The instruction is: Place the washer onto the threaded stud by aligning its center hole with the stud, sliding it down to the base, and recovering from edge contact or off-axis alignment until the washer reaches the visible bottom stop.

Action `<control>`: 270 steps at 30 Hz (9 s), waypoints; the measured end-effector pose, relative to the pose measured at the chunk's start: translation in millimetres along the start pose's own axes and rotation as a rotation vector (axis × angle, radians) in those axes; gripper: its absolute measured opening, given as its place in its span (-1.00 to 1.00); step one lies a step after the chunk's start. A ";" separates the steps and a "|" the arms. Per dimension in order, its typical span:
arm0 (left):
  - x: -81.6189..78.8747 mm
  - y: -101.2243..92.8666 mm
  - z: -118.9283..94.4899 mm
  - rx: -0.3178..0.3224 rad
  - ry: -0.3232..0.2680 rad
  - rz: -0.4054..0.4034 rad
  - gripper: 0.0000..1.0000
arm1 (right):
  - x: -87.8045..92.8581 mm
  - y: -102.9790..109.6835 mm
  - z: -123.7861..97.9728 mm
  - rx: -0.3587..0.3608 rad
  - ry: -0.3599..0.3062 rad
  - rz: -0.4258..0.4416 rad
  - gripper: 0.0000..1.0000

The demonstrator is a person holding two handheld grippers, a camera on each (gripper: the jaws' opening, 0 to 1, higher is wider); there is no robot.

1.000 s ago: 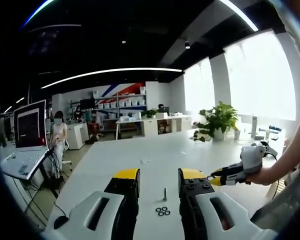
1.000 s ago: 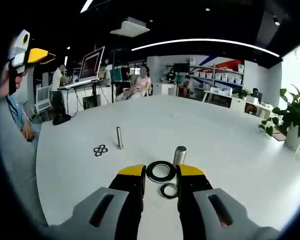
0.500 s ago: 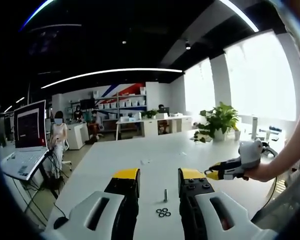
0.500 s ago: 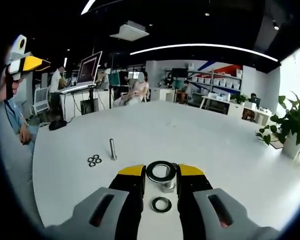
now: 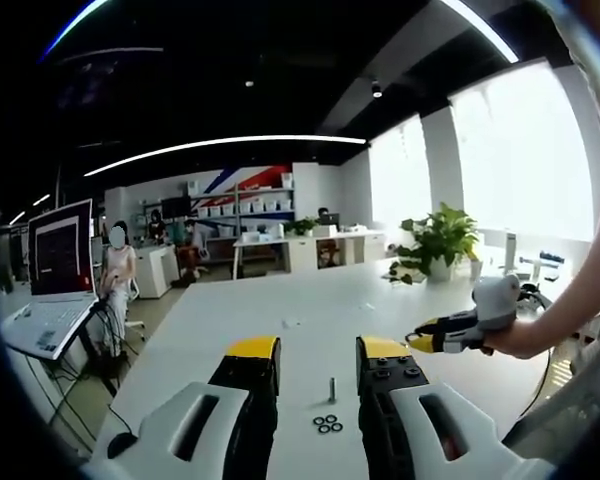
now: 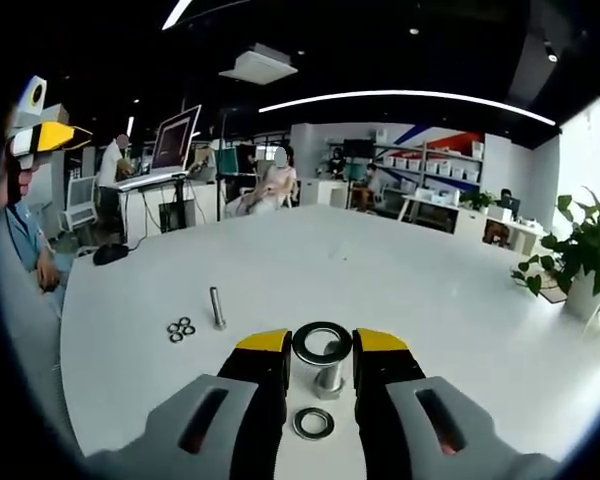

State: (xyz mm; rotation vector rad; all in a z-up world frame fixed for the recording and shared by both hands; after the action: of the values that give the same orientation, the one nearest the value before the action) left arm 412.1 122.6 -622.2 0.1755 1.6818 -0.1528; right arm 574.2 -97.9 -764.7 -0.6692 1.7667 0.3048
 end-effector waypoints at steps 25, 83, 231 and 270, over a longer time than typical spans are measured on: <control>1.7 7.2 -3.5 -0.017 0.007 0.002 -0.43 | 6.4 -4.8 23.7 -0.005 0.049 0.009 -0.49; 10.5 14.0 -2.8 -0.029 0.025 -0.001 -0.44 | 38.2 -2.0 34.7 -0.016 0.138 0.081 -0.47; -28.8 33.4 -14.4 -0.042 -0.056 -0.007 -0.37 | 58.4 12.4 -25.7 0.035 0.243 0.195 -0.34; -23.1 33.4 -5.3 -0.061 -0.031 -0.005 -0.36 | 101.0 12.1 0.2 0.028 0.308 0.191 -0.35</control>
State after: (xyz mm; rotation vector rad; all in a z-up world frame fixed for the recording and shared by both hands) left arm 416.5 155.8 -598.6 0.1225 1.6544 -0.1073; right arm 549.8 -116.5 -861.7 -0.5486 2.1322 0.3184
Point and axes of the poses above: the point that each gripper's makers call its tool centre point, and the gripper's own axes: z roughly forward along the fingers, y roughly to its left, x roughly out of its underside, the point moved 1 cm from there along -z, roughly backward along the fingers, and after that the axes turned 2 degrees about -z, right-handed, at the moved point
